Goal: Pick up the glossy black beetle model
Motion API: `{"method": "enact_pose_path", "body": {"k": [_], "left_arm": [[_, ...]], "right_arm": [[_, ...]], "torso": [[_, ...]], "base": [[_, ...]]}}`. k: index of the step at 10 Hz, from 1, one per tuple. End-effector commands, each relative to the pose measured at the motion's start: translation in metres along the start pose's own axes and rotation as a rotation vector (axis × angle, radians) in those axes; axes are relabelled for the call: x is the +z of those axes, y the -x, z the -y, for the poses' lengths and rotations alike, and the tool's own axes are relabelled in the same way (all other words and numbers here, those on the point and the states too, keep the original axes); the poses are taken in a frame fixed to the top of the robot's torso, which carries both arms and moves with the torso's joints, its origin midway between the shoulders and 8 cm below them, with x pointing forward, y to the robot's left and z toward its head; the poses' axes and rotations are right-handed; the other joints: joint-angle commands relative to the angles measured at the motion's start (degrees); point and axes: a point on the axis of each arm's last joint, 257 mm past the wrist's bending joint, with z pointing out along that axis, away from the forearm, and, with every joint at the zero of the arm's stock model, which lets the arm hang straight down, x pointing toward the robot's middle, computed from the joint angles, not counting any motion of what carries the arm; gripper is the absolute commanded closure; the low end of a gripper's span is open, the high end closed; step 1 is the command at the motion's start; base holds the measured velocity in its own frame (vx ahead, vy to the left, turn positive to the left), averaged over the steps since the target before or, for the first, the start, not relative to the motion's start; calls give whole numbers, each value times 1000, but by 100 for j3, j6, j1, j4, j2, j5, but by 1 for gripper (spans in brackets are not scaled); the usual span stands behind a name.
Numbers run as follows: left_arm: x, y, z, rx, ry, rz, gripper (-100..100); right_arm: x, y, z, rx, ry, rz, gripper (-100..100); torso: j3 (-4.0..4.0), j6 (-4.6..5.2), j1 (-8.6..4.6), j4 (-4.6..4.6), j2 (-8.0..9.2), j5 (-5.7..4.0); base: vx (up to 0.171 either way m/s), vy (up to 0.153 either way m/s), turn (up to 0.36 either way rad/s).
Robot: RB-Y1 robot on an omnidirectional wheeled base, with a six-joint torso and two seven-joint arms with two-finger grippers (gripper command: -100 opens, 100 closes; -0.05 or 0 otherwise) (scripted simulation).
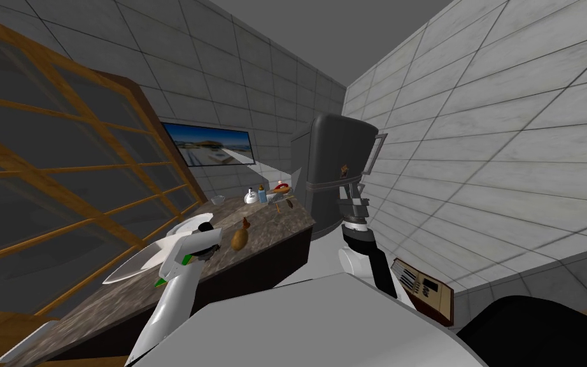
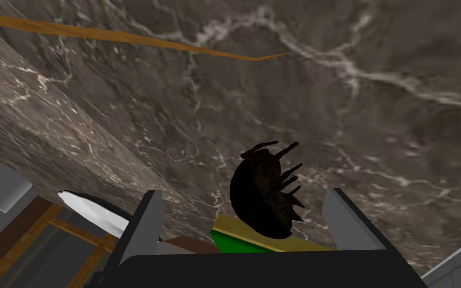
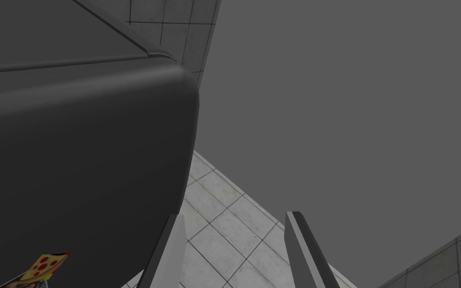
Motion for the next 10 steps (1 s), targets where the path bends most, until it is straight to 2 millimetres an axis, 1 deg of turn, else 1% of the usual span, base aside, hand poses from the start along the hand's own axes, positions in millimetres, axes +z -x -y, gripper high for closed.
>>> {"method": "enact_pose_path", "body": {"k": [1,5,6,7,8,9,10], "left_arm": [[0,0,0,0,0,0,100],[0,0,0,0,1,0,100],[0,0,0,0,1,0,0],[-7,2,2,-3,1,1,100],[-11,4,3,-4,1,1,100],[-8,3,2,-4,-2,2,100],[-8,3,2,-3,0,1,0]], "right_arm": [[0,0,0,0,0,0,0],[0,0,0,0,0,0,0],[0,0,0,0,0,0,0],[0,0,0,0,0,0,0],[0,0,0,0,0,0,0],[0,0,0,0,0,0,0],[0,0,0,0,0,0,0]], "torso": [[0,0,0,0,0,0],[3,2,-3,2,5,0],[3,1,-3,2,5,0],[3,1,-3,1,5,0],[6,2,-10,3,10,-2],[10,2,-15,4,16,-4],[8,0,-10,3,13,-2]], "base": [[0,0,0],[0,0,0],[0,0,0],[-13,-16,-21],[-27,-22,-21],[-13,-9,-3],[0,0,0]]}}
